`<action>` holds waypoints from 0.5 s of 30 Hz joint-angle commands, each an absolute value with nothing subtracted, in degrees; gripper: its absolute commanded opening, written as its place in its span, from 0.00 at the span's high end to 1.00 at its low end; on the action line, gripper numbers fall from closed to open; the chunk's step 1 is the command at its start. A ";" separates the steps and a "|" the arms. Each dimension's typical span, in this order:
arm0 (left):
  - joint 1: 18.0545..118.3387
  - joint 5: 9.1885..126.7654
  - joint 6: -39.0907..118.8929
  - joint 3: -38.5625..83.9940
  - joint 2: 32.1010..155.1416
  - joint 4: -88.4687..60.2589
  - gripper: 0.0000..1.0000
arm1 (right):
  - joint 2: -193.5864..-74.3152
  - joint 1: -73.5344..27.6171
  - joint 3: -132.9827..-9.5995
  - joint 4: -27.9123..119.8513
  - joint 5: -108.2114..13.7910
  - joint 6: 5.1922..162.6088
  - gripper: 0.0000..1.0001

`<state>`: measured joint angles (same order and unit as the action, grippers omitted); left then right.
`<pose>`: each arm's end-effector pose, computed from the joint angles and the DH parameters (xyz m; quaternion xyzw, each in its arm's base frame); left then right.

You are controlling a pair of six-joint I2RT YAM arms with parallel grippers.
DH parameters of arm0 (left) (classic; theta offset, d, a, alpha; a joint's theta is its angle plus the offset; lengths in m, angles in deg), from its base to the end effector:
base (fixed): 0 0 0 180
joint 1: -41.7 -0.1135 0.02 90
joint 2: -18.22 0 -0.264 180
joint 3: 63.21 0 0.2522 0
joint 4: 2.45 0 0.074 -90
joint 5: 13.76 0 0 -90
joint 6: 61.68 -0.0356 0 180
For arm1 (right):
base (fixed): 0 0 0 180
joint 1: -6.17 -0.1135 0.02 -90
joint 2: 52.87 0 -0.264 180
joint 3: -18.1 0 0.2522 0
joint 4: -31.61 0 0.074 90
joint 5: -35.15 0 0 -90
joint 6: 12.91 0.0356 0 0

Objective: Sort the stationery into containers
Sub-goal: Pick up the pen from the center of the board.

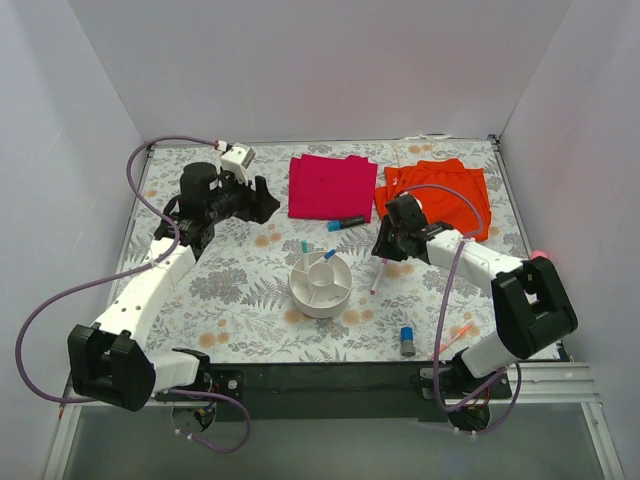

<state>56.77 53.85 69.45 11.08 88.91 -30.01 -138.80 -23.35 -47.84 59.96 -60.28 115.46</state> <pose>0.2689 -0.0864 0.3351 -0.0824 0.8252 -0.3954 0.3949 0.2723 0.1503 0.2089 0.0888 0.9295 0.1616 0.3194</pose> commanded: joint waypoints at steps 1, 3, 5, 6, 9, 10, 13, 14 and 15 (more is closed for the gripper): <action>56.46 52.95 68.84 9.00 87.47 -32.20 0.39 | -141.90 -22.13 -49.01 61.81 -61.36 123.66 0.70; 56.46 52.86 69.01 8.03 87.82 -32.03 0.39 | -143.48 -22.04 -49.27 61.81 -60.92 124.11 0.72; 56.38 52.95 69.19 7.50 87.91 -31.77 0.39 | -144.53 -21.96 -49.53 61.99 -60.65 124.55 0.72; 56.37 52.77 69.36 6.89 87.91 -31.59 0.39 | -144.80 -22.04 -49.71 62.16 -60.65 124.72 0.72; 56.38 52.95 69.45 6.18 88.17 -30.89 0.39 | -145.42 -22.04 -50.41 62.77 -61.35 124.72 0.72; 56.46 52.77 69.45 6.01 88.26 -30.63 0.39 | -145.51 -22.04 -50.59 62.95 -61.70 124.72 0.72; 56.46 52.51 69.72 5.65 88.70 -29.75 0.39 | -145.68 -22.04 -51.55 63.74 -62.23 124.46 0.72; 56.46 52.51 69.80 5.39 88.79 -29.48 0.39 | -145.68 -22.04 -51.82 64.00 -62.50 124.28 0.72; 56.46 52.16 69.89 5.22 88.97 -29.22 0.39 | -145.68 -22.04 -52.43 64.35 -62.76 124.11 0.71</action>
